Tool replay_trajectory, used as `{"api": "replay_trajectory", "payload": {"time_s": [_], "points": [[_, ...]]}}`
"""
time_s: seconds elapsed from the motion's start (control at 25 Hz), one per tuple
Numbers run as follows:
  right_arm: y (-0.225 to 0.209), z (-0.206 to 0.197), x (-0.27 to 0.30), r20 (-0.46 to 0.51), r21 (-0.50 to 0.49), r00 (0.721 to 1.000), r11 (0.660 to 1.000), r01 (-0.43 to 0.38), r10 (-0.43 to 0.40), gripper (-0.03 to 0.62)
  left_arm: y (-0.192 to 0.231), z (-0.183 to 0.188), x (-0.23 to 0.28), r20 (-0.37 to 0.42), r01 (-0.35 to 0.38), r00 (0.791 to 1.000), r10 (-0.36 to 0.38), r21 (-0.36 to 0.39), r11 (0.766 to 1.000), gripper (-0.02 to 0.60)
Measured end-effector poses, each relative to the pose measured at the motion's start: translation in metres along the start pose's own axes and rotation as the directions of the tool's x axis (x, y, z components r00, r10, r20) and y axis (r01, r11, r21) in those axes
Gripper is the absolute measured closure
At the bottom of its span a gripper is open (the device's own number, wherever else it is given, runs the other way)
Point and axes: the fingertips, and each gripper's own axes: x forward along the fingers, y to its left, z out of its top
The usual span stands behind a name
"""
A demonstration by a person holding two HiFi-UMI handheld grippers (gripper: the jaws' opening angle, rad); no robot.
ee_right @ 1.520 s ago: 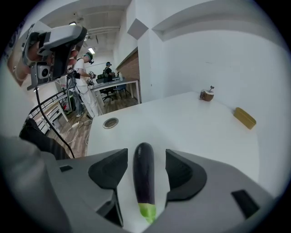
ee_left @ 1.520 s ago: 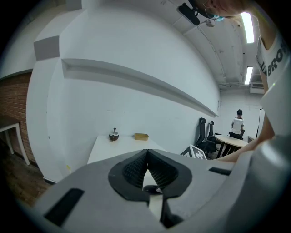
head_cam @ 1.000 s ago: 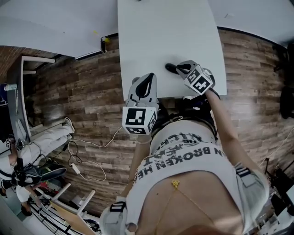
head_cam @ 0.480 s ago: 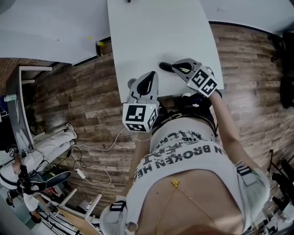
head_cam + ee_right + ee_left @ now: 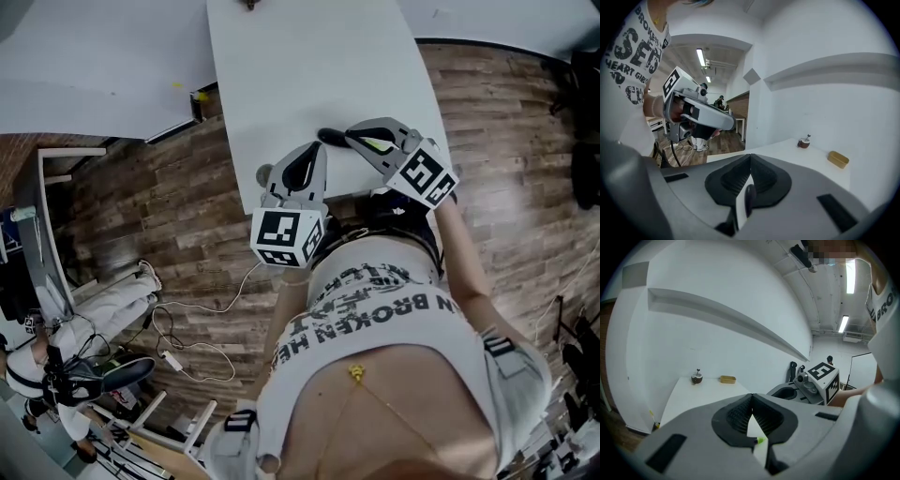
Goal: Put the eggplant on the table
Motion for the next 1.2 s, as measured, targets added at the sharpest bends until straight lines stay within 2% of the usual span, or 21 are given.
{"api": "replay_trajectory", "payload": {"time_s": [0.32, 0.56, 0.92, 1.2], "points": [[-0.002, 0.049, -0.028, 0.199, 0.033, 0.980, 0.999, 0.025, -0.031, 0.586, -0.016, 0.017, 0.006, 0.048, 0.039, 0.998, -0.041, 0.033, 0.999, 0.577], [-0.008, 0.076, -0.043, 0.297, 0.068, 0.952, 0.996, 0.053, -0.071, 0.586, -0.018, 0.035, 0.008, 0.088, 0.051, 0.995, -0.056, 0.063, 0.997, 0.577], [-0.011, 0.099, -0.058, 0.360, 0.087, 0.926, 0.993, 0.085, -0.111, 0.586, -0.017, 0.060, 0.004, 0.148, 0.064, 0.986, -0.077, 0.095, 0.993, 0.577], [-0.013, 0.110, -0.069, 0.375, 0.086, 0.918, 0.991, 0.105, -0.130, 0.586, -0.024, 0.074, 0.002, 0.178, 0.079, 0.979, -0.098, 0.111, 0.991, 0.577]]}}
